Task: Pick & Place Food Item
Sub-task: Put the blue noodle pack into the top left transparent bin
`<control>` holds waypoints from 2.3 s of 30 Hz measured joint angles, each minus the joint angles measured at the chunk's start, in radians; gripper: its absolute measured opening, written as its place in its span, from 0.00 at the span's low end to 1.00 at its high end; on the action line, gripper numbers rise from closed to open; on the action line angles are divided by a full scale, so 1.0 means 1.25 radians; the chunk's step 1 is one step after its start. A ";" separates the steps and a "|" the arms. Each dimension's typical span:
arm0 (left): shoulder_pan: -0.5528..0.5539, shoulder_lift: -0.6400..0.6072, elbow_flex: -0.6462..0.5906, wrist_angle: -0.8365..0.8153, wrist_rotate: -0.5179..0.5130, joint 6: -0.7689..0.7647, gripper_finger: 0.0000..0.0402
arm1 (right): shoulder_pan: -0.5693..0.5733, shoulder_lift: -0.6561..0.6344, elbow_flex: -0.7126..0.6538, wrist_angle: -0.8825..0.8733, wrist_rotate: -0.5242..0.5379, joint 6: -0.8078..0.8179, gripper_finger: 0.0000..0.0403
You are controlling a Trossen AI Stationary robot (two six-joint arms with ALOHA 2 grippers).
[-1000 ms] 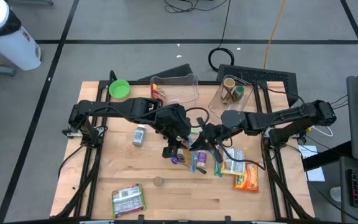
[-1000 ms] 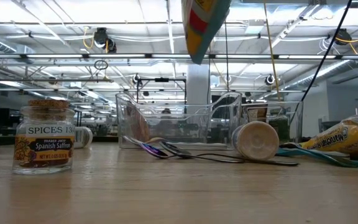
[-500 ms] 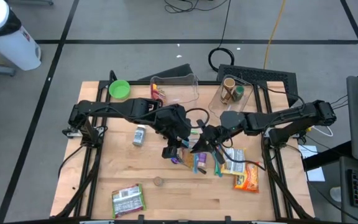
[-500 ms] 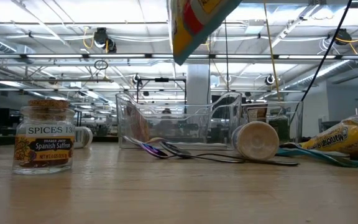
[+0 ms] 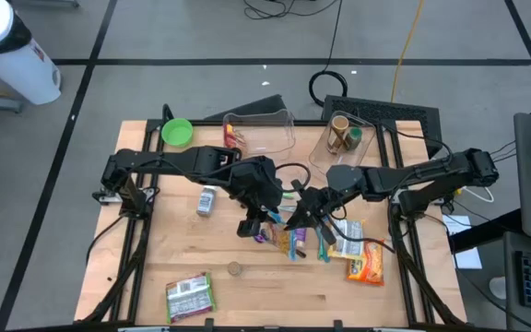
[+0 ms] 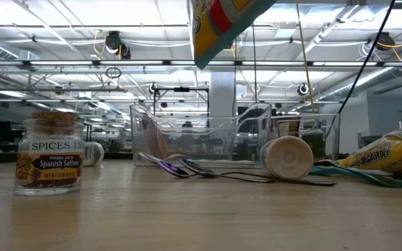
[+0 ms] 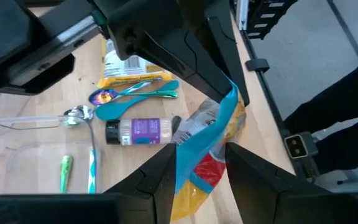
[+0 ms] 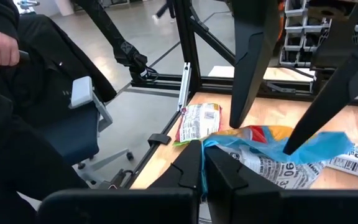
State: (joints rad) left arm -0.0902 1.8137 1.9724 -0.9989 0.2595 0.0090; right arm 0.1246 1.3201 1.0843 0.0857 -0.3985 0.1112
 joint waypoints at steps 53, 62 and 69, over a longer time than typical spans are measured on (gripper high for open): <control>0.019 0.000 0.000 0.006 0.117 -0.187 0.00 | -0.019 0.000 0.001 0.029 -0.021 0.043 0.20; 0.021 0.000 0.000 0.007 0.127 -0.229 0.00 | -0.078 -0.023 0.001 -0.003 -0.020 0.069 0.40; 0.044 0.000 0.000 0.005 0.098 -0.269 0.00 | -0.124 -0.062 0.001 -0.042 -0.020 0.064 0.45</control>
State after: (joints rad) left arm -0.0356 1.8141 1.9724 -0.9924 0.3821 -0.3279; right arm -0.0303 1.2430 1.0855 0.0329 -0.4230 0.1917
